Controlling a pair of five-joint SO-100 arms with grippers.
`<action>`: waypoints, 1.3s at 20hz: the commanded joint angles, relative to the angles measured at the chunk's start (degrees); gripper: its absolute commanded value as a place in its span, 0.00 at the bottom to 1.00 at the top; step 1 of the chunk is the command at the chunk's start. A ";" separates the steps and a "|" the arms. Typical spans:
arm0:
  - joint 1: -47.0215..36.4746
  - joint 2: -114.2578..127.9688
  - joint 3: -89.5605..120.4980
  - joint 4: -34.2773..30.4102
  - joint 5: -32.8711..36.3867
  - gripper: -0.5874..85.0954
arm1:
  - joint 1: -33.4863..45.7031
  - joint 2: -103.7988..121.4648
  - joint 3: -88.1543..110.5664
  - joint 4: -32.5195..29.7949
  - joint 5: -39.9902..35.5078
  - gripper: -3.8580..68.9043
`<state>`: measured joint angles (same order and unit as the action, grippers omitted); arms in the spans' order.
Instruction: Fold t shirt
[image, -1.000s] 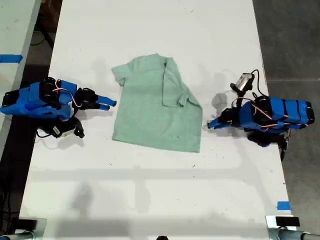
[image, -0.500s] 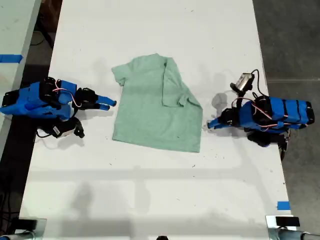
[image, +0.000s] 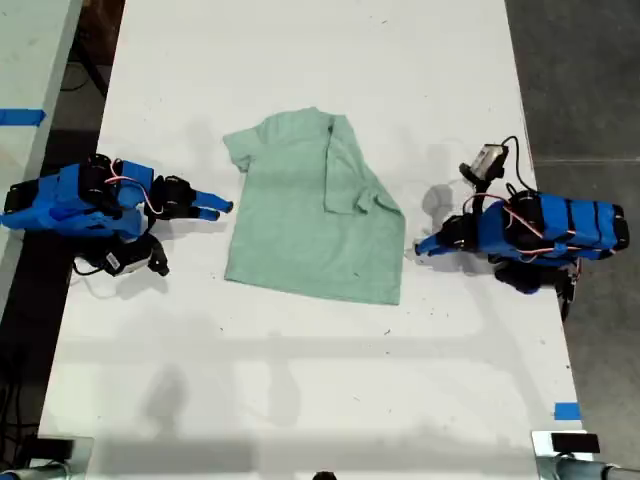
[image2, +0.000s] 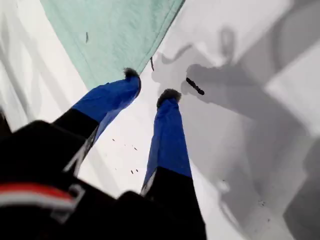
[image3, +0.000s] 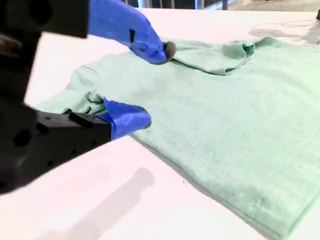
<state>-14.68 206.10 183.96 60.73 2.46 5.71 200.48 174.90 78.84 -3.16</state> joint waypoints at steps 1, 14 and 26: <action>-0.44 0.35 0.79 -1.32 5.71 0.21 | 0.35 0.44 2.72 -1.41 -0.26 0.20; -1.93 0.35 0.79 -2.02 15.82 0.17 | 0.35 0.44 2.72 -1.41 -0.18 0.20; -2.29 0.35 0.79 -2.02 15.82 0.17 | 0.35 0.44 2.72 -1.41 -0.18 0.20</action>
<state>-15.82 206.10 184.31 60.47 17.75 5.62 200.48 174.90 78.84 -3.16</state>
